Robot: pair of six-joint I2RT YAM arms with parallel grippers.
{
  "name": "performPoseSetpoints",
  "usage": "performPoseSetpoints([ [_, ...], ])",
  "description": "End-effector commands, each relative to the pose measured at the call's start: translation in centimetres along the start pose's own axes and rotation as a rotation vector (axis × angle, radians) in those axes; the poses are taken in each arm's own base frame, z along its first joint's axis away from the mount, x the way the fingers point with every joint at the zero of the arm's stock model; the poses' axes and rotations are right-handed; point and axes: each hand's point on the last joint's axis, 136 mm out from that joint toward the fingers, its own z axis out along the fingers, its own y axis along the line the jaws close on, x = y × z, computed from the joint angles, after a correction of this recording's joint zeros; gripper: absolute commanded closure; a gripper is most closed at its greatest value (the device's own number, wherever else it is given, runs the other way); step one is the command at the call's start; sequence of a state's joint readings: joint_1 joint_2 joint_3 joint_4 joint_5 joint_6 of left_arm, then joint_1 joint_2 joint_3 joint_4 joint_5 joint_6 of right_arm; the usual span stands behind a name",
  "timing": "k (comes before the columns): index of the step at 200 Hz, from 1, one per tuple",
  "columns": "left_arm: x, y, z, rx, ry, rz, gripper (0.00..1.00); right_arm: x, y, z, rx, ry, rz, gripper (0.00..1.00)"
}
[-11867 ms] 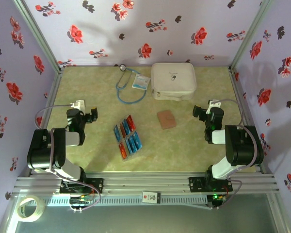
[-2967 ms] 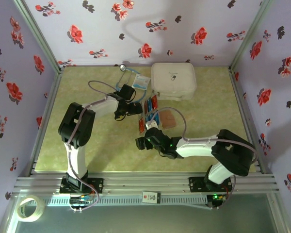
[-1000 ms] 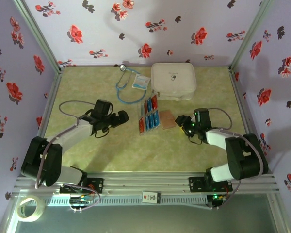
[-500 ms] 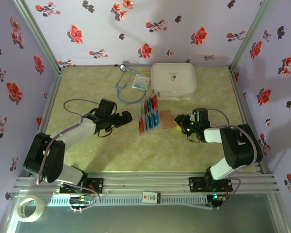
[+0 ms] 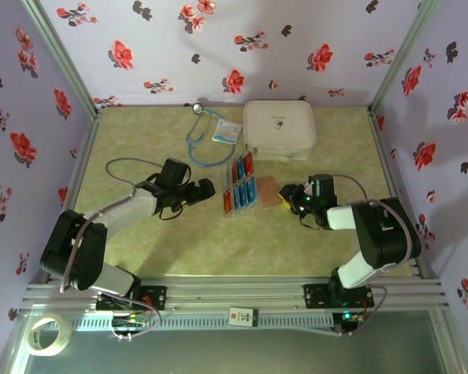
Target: Put the credit cards into the card holder
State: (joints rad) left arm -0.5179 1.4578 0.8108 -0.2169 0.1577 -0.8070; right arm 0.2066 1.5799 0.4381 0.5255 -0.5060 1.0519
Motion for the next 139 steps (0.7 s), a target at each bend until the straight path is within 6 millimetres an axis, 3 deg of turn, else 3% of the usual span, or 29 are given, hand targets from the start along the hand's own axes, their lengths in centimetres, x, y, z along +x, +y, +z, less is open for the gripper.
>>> performPoseSetpoints([
  [1, -0.4, -0.7, 0.0, 0.000, -0.012, 0.007, 0.00, 0.5, -0.1, 0.5, -0.007, 0.021, 0.006, 0.63],
  [53, -0.4, -0.7, 0.1, -0.001, -0.013, 0.007, 0.00, 0.4, 0.1, 1.1, -0.020, 0.029, 0.011, 0.69],
  [81, -0.4, -0.6, 0.2, -0.004, -0.011, 0.007, 0.00, 0.4, 0.3, 1.3, -0.032, 0.033, 0.014, 0.79],
  [122, -0.5, -0.9, 0.1, 0.002, -0.015, 0.010, 0.00, 0.3, 1.1, 0.9, -0.053, 0.029, 0.007, 1.00],
  [139, -0.5, -0.9, 0.0, 0.004, -0.014, 0.010, 0.00, -0.1, 1.9, 0.2, -0.069, 0.018, 0.003, 1.00],
])
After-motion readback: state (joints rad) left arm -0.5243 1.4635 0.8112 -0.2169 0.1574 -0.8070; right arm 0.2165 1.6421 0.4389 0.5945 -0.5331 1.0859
